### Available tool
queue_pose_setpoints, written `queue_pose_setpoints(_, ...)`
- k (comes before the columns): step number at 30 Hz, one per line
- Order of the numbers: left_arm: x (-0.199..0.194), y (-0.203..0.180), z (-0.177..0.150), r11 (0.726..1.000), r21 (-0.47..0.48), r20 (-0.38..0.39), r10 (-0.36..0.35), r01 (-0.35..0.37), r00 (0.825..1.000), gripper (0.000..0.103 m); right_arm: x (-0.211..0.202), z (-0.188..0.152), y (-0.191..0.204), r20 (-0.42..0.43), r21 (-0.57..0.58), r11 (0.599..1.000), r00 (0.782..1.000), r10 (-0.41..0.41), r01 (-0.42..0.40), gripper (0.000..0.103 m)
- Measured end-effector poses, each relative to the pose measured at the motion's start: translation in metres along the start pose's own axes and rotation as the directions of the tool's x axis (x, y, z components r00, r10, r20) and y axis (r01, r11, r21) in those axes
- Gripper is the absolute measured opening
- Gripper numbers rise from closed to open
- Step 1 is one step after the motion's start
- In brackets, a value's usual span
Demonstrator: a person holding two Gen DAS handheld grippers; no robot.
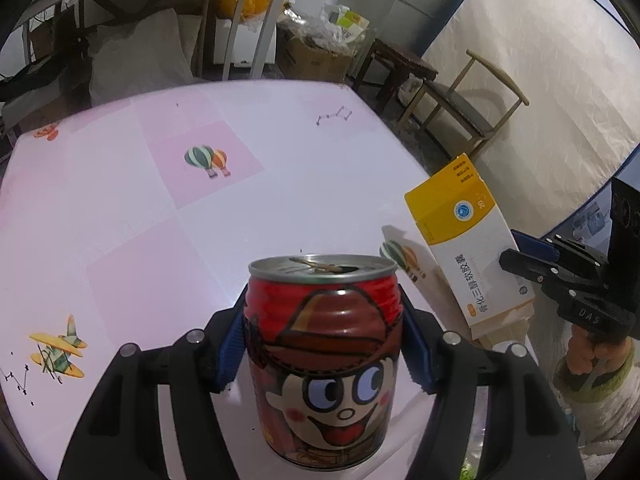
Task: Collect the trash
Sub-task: 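Carry can and box to the blue wastebasket and open both tools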
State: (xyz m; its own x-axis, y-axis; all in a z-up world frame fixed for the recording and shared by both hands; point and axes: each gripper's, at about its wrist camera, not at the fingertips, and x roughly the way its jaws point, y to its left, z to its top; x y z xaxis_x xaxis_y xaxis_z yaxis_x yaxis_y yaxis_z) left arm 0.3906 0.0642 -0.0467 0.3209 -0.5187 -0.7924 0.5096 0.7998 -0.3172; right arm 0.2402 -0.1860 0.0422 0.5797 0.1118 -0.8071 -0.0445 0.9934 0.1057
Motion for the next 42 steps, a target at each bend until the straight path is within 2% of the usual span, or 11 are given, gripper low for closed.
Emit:
queue_pose_setpoints(4,-0.021,-0.003,-0.002,1.000,0.002,0.049,0.006,-0.006,0.999,0.064,-0.010,0.007,-0.003,0.047,0.028,0.999,0.999,0.028,-0.029,0.027)
queue_pose_setpoints(9,-0.050,-0.014,-0.003,1.000,-0.002,0.100,0.014,-0.014,0.995,0.064,-0.033,0.014,-0.015,0.120,0.088,0.988,0.986,0.116,-0.127,0.027)
queue_pose_setpoints(16,-0.094,-0.063,0.008,0.999,0.040,0.153,0.003,-0.009,0.988,0.064,-0.091,0.010,-0.043,0.243,0.150,0.969,0.957,0.158,-0.198,0.027)
queue_pose_setpoints(21,-0.099,-0.129,0.023,0.995,0.099,0.147,-0.037,0.022,0.988,0.064,-0.145,-0.019,-0.091,0.330,0.226,0.959,0.940,0.090,-0.172,0.027)
queue_pose_setpoints(25,-0.083,-0.202,0.040,0.981,0.173,0.115,-0.107,0.086,0.988,0.064,-0.188,-0.061,-0.149,0.364,0.348,0.932,0.931,-0.035,-0.102,0.027)
queue_pose_setpoints(28,-0.052,-0.270,0.050,0.959,0.244,0.053,-0.163,0.146,0.985,0.064,-0.215,-0.104,-0.200,0.357,0.472,0.880,0.925,-0.131,-0.058,0.027)
queue_pose_setpoints(31,-0.007,-0.341,0.049,0.929,0.309,-0.042,-0.199,0.202,0.979,0.064,-0.230,-0.158,-0.254,0.312,0.609,0.793,0.928,-0.204,-0.030,0.027)
queue_pose_setpoints(34,0.056,-0.418,0.038,0.895,0.366,-0.165,-0.209,0.256,0.964,0.064,-0.227,-0.205,-0.288,0.253,0.701,0.713,0.938,-0.236,-0.009,0.027)
queue_pose_setpoints(36,0.093,-0.454,0.030,0.879,0.397,-0.218,-0.190,0.265,0.957,0.064,-0.216,-0.237,-0.311,0.207,0.762,0.647,0.949,-0.237,-0.004,0.027)
queue_pose_setpoints(37,0.116,-0.472,0.022,0.874,0.396,-0.261,-0.185,0.280,0.947,0.064,-0.206,-0.255,-0.323,0.182,0.794,0.607,0.956,-0.231,-0.004,0.027)
queue_pose_setpoints(42,0.222,-0.527,-0.029,0.874,0.388,-0.404,-0.122,0.291,0.907,0.064,-0.148,-0.307,-0.361,0.104,0.888,0.459,0.982,-0.160,-0.019,0.027)
